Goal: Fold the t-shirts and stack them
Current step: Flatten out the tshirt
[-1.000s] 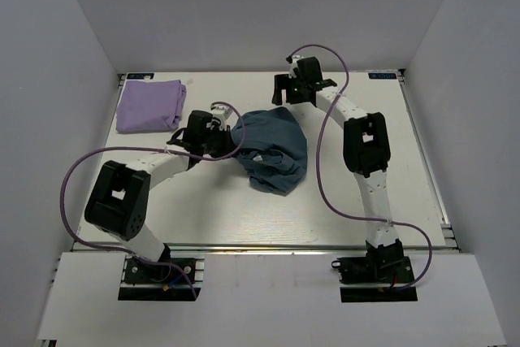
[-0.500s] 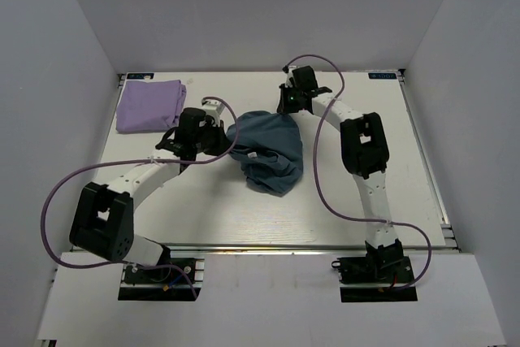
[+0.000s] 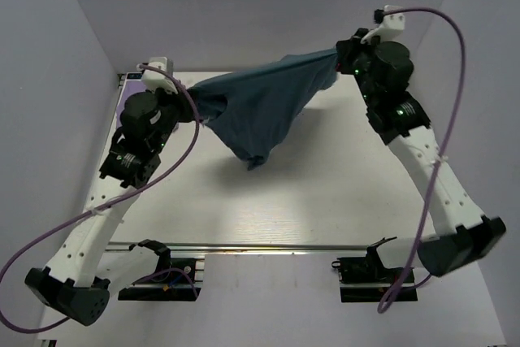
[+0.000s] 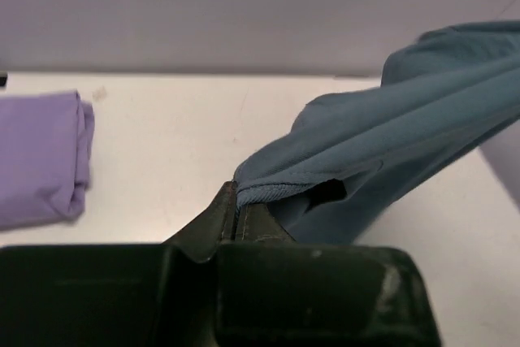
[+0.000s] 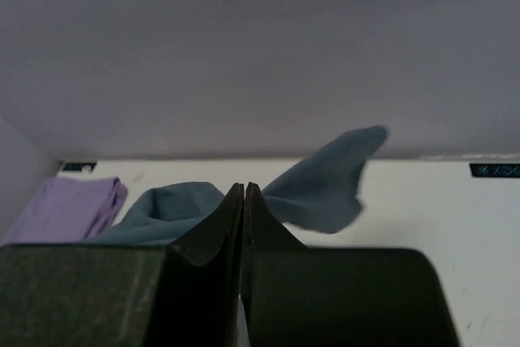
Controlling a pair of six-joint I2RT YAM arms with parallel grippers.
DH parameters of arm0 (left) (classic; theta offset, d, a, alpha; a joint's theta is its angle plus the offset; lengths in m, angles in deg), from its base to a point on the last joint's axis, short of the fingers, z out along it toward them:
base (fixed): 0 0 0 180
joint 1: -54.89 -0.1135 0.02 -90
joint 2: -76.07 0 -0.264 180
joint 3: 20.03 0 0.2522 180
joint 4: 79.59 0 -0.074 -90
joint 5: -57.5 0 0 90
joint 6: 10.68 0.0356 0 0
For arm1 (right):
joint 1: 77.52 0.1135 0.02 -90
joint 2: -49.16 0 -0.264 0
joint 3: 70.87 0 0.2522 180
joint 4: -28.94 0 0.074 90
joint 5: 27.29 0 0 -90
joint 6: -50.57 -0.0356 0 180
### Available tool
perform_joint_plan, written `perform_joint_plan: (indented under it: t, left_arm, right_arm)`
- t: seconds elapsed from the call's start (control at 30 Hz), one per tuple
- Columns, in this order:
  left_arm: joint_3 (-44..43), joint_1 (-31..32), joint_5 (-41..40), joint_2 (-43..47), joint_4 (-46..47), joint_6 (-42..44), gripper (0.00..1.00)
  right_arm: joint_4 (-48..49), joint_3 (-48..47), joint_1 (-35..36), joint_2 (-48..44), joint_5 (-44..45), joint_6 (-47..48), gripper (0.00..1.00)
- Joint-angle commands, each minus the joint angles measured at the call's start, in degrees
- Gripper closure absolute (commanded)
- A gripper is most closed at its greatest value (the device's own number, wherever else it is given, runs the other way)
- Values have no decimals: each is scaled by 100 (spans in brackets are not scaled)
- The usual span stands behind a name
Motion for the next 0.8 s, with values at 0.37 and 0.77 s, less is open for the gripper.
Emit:
perform_joint_plan:
  t: [0.37, 0.77]
  left_arm:
    - [-1729, -90, 998, 1120, 56, 807, 100]
    - [-2521, -143, 1957, 1692, -67, 912, 100]
  right_arm:
    - [-142, -810, -180, -2383, 1316, 1088, 100]
    - [-837, -1532, -171, -3412, 158, 1211, 100]
